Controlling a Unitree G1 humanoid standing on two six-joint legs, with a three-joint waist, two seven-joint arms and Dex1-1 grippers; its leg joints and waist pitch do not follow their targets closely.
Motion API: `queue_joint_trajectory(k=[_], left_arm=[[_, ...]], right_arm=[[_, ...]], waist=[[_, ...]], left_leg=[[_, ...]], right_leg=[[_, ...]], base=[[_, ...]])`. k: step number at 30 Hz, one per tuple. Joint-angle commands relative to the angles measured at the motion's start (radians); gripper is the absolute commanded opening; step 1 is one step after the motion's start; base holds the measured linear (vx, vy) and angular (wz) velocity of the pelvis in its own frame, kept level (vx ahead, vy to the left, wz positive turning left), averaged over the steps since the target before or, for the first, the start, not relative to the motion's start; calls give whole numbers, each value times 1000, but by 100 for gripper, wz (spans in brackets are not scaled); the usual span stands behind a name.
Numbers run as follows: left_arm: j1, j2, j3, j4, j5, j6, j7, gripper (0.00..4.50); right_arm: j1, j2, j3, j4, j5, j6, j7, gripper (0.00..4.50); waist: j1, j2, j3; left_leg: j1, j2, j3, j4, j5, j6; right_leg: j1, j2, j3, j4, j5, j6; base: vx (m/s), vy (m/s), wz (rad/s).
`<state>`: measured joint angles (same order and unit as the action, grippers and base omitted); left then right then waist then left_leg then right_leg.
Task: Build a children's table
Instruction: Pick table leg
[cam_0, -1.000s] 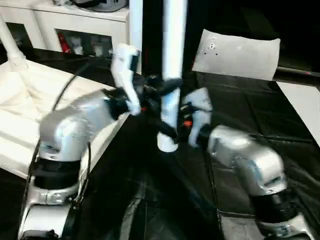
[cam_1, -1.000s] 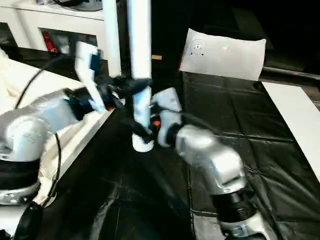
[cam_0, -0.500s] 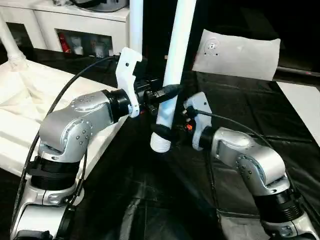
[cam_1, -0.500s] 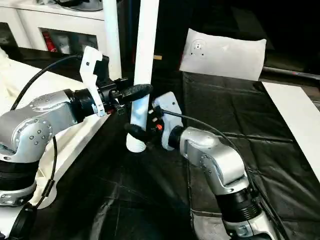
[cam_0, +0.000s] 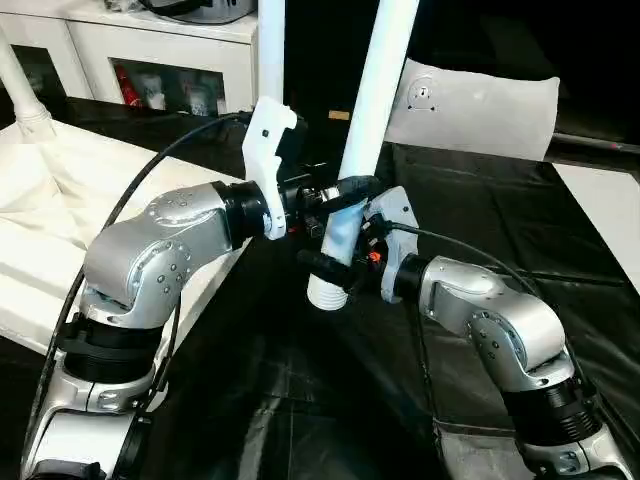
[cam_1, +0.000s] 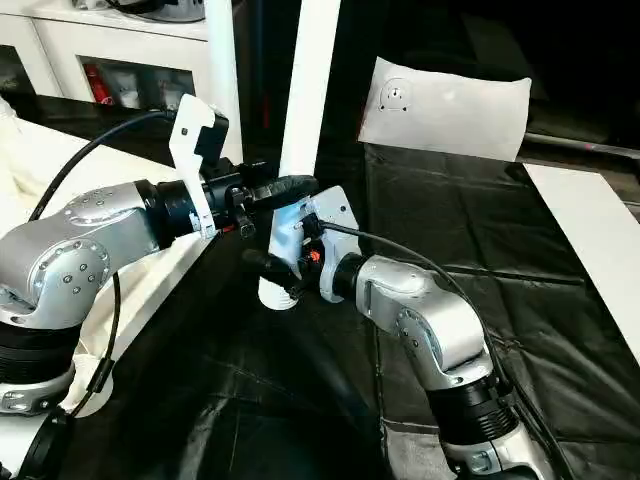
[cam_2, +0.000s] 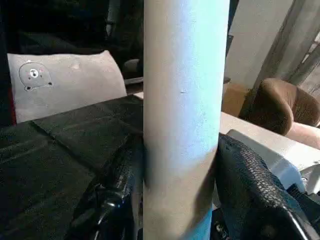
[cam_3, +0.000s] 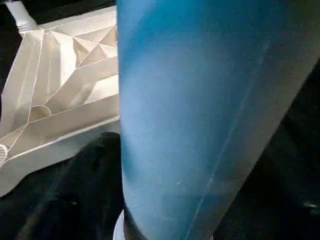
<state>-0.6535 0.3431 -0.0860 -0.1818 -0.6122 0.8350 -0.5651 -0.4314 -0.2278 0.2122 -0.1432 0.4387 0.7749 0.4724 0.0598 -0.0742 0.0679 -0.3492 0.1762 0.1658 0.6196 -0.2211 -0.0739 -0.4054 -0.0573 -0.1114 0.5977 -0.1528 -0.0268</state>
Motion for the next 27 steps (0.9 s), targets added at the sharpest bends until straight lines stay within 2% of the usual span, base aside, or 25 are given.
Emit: queue_joint_trajectory(k=[1,5,16,21,22,23,25,26,27], left_arm=[[-3,-4,-9,-30,0,-6,-14,182],[-3,-5,-8,-32,-3,-3,-21,182],[-8,-5,-4,-30,-5,2,-30,182],[-13,-5,-1,-35,-7,-3,-37,182],[-14,-32,35,-42,-59,23,-26,182],[-14,-32,35,-42,-59,23,-26,182],[-17,-62,72,-63,-117,45,-17,238],[-17,-62,72,-63,-118,46,-16,251],[-18,-87,97,-75,-164,56,-6,254]], right_arm=[[5,-6,-12,14,-2,-5,14,322],[6,-5,-16,18,-1,-8,20,304],[10,-5,-22,28,-6,-18,35,200],[11,-5,-23,34,-8,-29,40,192],[15,-3,-22,37,-11,-34,40,191],[15,-3,-22,37,-11,-34,40,191],[22,1,-25,40,-16,-35,39,191],[22,1,-25,40,-16,-35,39,191],[26,2,-27,41,-15,-34,38,191]], waist=[[1,8,-73],[1,9,-73],[1,8,-72],[2,7,-73],[1,5,-73],[3,4,-73],[2,3,-73],[2,2,-72],[3,2,-72]], left_leg=[[-3,55,-18,-75,-70,-28],[-3,56,-18,-75,-69,-28],[-3,55,-19,-75,-80,-27],[-4,55,-18,-74,-72,-23],[-3,55,-17,-74,-69,-23],[-4,55,-17,-73,-67,-24],[-5,54,-17,-73,-68,-22],[-5,54,-17,-73,-69,-21],[-4,54,-16,-73,-71,-20]], right_leg=[[62,-96,73,-67,-325,-90],[63,-97,73,-67,-325,-92],[61,-96,71,-71,-358,-78],[62,-96,72,-69,-348,-84],[62,-96,72,-68,-343,-85],[62,-98,71,-68,-344,-90],[63,-97,71,-67,-346,-91],[63,-97,71,-69,-350,-89],[62,-98,71,-70,-359,-88]], base=[[0,0,0],[0,0,0],[0,0,0],[0,0,0],[0,0,0],[0,0,0],[0,0,0],[0,0,0],[0,0,0]])
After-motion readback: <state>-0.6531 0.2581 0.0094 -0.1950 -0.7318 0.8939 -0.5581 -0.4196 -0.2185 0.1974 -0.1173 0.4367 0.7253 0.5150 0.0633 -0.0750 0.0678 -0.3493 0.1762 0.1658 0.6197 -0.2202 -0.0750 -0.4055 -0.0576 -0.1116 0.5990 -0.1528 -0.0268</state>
